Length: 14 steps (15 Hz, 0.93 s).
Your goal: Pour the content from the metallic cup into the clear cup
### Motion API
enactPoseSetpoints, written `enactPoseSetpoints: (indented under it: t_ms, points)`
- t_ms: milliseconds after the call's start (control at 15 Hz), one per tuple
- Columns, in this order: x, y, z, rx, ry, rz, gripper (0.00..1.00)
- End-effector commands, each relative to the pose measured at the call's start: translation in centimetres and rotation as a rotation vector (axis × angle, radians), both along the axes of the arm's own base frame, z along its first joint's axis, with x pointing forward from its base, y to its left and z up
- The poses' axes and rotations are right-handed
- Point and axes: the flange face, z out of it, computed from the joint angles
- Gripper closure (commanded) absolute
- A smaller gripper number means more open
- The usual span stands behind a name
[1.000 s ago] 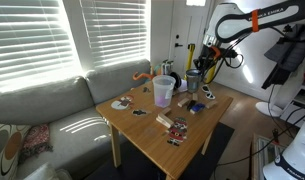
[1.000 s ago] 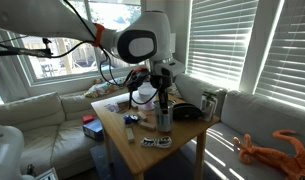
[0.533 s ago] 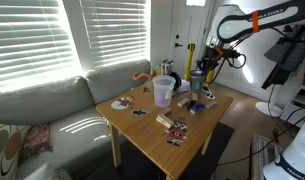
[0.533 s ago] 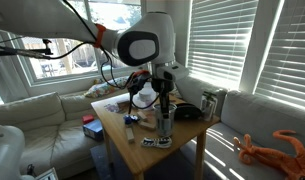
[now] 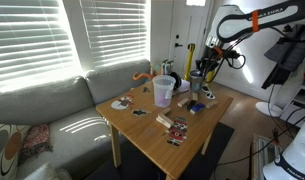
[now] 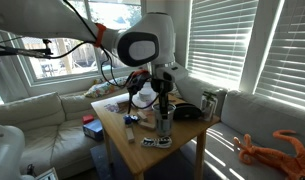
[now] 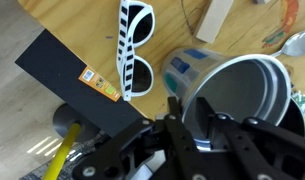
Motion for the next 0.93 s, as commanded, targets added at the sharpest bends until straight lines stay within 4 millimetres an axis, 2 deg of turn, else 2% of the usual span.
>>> enactPoseSetpoints:
  t_ms: [0, 400, 600, 867]
  points:
    - [-1.4, -0.1, 2.4, 0.013, -0.047, 0.006, 0.44]
    - [-3.8, 0.4, 9.1, -0.049, -0.166, 0.052, 0.01]
    - [-5.0, 1.6, 12.9, -0.072, -0.228, 0.138, 0.0]
    - [-6.3, 3.4, 16.7, -0.107, -0.242, 0.303, 0.0]
